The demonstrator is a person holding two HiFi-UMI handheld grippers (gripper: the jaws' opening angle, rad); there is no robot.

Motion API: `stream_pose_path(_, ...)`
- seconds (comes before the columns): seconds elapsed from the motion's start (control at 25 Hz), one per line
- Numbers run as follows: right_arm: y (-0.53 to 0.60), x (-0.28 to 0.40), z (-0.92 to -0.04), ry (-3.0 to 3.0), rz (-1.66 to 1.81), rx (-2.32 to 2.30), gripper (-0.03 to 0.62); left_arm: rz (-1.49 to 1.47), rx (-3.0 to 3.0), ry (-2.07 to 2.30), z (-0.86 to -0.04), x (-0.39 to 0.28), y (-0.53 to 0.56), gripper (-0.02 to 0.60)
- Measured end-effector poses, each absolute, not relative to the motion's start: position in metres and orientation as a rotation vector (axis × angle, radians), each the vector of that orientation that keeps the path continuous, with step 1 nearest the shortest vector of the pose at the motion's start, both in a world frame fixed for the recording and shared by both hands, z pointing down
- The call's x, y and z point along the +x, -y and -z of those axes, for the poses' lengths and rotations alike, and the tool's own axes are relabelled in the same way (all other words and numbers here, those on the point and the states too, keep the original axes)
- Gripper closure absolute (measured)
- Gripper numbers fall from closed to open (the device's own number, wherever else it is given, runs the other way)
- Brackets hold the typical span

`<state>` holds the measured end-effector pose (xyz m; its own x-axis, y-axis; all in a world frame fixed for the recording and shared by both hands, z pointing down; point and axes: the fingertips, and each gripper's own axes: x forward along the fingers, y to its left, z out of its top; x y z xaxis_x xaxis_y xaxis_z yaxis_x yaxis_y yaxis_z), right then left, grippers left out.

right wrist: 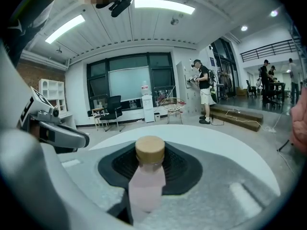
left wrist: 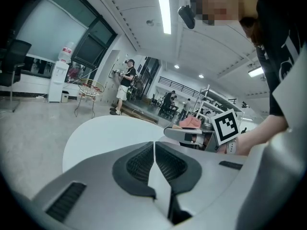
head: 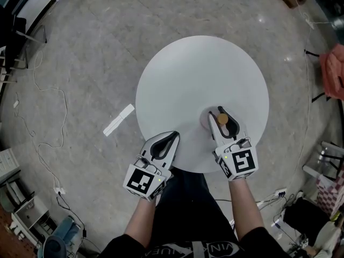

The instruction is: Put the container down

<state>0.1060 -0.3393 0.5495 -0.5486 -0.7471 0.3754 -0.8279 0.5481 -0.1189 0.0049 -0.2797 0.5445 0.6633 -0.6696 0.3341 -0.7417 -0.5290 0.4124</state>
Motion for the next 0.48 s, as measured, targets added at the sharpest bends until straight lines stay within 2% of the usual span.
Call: stream_pose_path(0.48,0.3372,0.1021,-0.5508,2.489,-0.297,1.265,0.470,-0.184,2.335,1.123,-0.5482,0.0059,0.2785,0.566)
